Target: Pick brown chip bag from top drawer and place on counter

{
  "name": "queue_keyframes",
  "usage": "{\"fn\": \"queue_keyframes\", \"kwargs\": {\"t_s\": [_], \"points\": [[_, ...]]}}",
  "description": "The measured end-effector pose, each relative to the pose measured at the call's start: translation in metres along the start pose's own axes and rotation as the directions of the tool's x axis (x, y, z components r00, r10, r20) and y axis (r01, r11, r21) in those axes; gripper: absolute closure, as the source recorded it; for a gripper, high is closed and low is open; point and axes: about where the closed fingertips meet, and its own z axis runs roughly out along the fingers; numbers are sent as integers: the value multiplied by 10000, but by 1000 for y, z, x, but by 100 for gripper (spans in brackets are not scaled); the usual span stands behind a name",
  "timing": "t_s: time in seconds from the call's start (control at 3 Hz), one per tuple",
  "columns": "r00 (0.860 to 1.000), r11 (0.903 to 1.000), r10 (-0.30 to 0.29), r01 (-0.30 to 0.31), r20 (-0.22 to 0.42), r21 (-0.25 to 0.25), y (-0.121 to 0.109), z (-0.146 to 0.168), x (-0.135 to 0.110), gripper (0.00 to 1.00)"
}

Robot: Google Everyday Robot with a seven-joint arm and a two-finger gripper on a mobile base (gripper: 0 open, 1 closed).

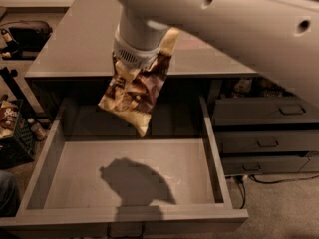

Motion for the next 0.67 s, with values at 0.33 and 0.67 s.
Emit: {"fn": "queue_keyframes", "kwargs": {"t_s": [0.33, 0.67], "points": [[9999, 9984, 21, -28, 126, 559, -34, -30, -5, 100], [9999, 9984, 20, -28, 136, 562, -34, -31, -6, 100]]}}
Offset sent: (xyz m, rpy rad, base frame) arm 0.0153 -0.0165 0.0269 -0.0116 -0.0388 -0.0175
